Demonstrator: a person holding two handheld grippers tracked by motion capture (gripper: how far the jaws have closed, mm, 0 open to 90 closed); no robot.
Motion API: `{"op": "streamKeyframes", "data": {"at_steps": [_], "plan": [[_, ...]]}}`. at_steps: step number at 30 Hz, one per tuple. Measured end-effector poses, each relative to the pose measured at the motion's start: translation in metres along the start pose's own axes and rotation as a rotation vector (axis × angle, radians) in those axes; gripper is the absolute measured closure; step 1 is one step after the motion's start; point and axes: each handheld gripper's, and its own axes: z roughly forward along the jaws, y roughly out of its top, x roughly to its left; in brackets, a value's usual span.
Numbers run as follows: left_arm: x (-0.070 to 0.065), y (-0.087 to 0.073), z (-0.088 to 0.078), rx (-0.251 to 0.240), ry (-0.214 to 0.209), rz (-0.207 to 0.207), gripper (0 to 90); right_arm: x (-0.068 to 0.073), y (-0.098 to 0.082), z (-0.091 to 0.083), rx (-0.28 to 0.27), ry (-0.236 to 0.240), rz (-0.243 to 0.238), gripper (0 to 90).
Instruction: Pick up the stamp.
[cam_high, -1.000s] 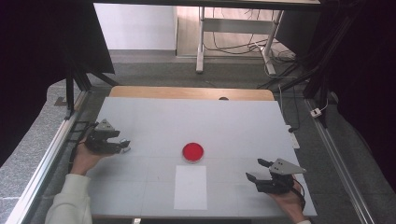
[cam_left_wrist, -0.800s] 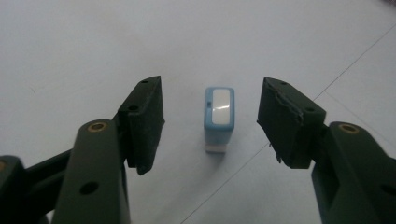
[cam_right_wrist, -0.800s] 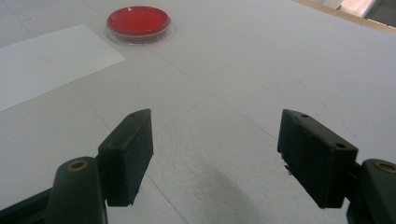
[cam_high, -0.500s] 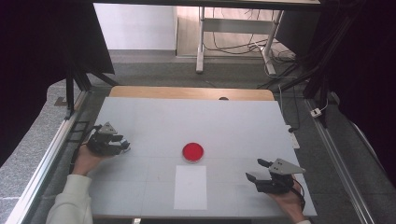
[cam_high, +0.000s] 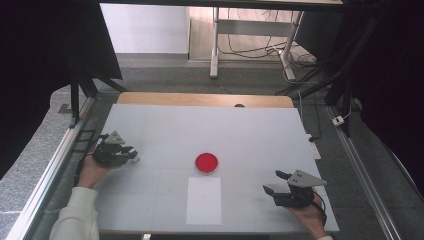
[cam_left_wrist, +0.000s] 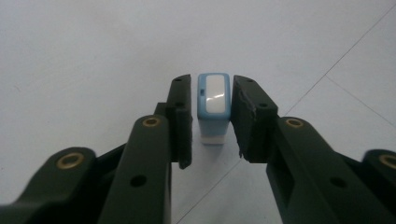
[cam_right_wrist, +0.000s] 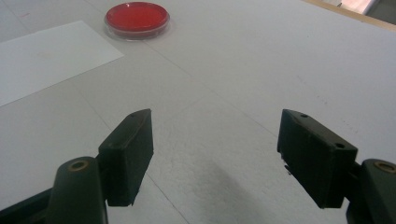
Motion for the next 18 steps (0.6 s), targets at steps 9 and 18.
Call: {"op": "streamKeyframes", "data": {"at_steps": [9, 18], "plan": [[-0.0013, 0.0000, 0.0011, -0.007, 0.002, 0.010, 75.4, -0.0008, -0.0002, -0.0006, -0.002, -0.003, -0.002, 26.5], [-0.0031, 0.0013, -0.0029, -0.032, 0.005, 0.007, 75.8, -0.0006, 0.0000, -0.0014, 0.001, -0.013, -0.002, 26.5]]}}
